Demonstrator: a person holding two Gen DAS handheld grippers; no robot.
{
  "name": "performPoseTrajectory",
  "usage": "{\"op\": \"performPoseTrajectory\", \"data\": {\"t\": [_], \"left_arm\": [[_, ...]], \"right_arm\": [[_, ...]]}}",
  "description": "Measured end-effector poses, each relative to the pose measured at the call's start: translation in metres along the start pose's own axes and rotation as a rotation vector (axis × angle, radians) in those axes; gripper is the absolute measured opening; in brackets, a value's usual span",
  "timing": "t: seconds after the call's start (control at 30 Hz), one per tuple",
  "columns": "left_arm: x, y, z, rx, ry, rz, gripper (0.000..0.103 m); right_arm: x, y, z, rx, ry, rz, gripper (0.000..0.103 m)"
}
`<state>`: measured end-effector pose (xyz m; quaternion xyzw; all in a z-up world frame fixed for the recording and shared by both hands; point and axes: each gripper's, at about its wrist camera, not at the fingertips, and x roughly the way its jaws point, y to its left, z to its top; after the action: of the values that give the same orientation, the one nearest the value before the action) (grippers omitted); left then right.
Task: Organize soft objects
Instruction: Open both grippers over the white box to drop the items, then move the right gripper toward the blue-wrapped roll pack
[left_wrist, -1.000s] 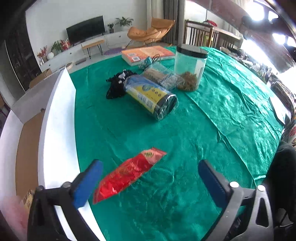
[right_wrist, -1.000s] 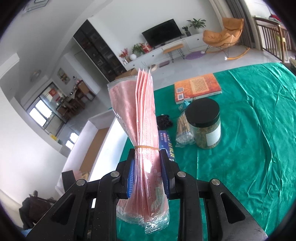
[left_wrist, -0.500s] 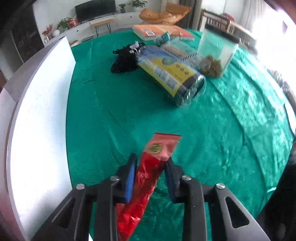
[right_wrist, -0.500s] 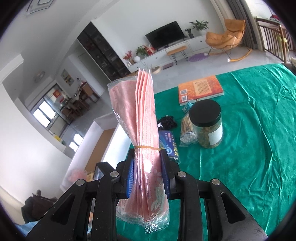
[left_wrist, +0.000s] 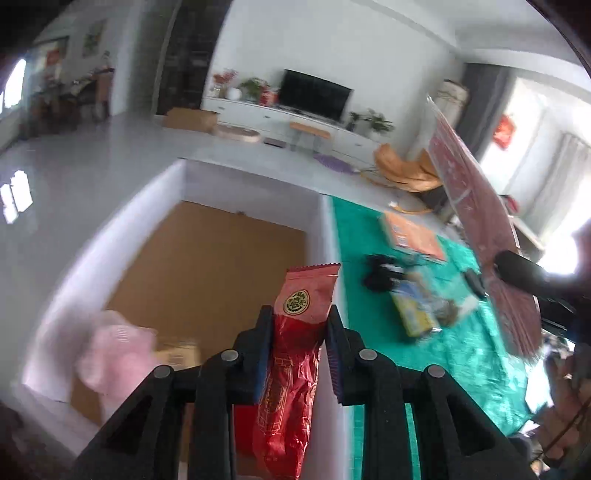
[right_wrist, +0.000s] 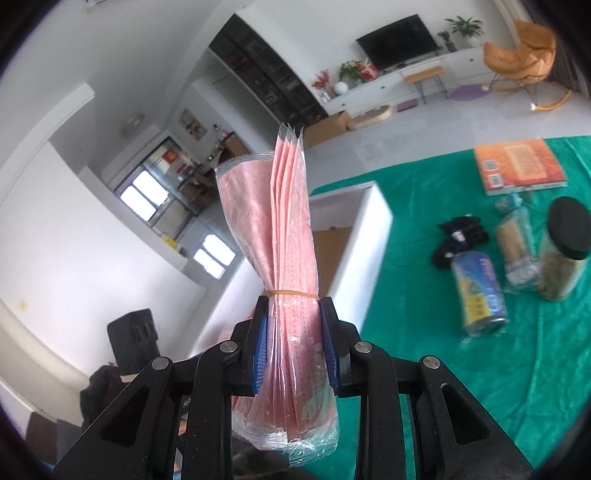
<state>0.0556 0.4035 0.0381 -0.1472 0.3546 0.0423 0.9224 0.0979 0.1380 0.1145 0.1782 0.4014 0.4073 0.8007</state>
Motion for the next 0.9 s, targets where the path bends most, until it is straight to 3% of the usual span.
{"op": "performPoseTrajectory", "data": {"t": [0.03, 0.1, 0.13, 0.23, 0.4, 0.53, 0.63, 0.73, 0.9], "left_arm": [[0.003, 0.014, 0.000, -0.007, 0.007, 0.080, 0.040], [0.008, 0.040, -0.005, -0.042, 0.004, 0.185, 0.095], [0.008, 0.050, -0.009, -0.068, -0.016, 0.210, 0.101], [0.009, 0.055, -0.022, -0.106, -0.033, 0.213, 0.102], [0.011, 0.007, -0.029, -0.032, -0.038, 0.044, 0.102], [0.007, -0.071, -0.035, 0.101, -0.033, -0.162, 0.102], [0.015, -0.137, -0.055, 0.229, 0.031, -0.276, 0.102], [0.054, -0.189, -0.089, 0.338, 0.135, -0.289, 0.102], [0.139, -0.210, -0.128, 0.371, 0.279, -0.165, 0.102]], "right_arm": [[0.022, 0.007, -0.003, -0.004, 0.028, 0.020, 0.035], [0.062, 0.014, -0.010, 0.006, 0.106, 0.059, 0.060], [0.074, 0.012, -0.015, 0.025, 0.130, 0.069, 0.084], [0.073, 0.001, -0.028, -0.009, 0.111, -0.007, 0.084], [0.027, -0.060, -0.071, -0.185, 0.033, -0.413, 0.083], [-0.022, -0.154, -0.113, -0.090, 0.007, -0.740, 0.083], [-0.056, -0.212, -0.131, 0.011, 0.013, -0.911, 0.083], [-0.074, -0.244, -0.136, 0.072, 0.013, -1.003, 0.083], [-0.079, -0.262, -0.128, 0.102, -0.027, -1.048, 0.087]]}}
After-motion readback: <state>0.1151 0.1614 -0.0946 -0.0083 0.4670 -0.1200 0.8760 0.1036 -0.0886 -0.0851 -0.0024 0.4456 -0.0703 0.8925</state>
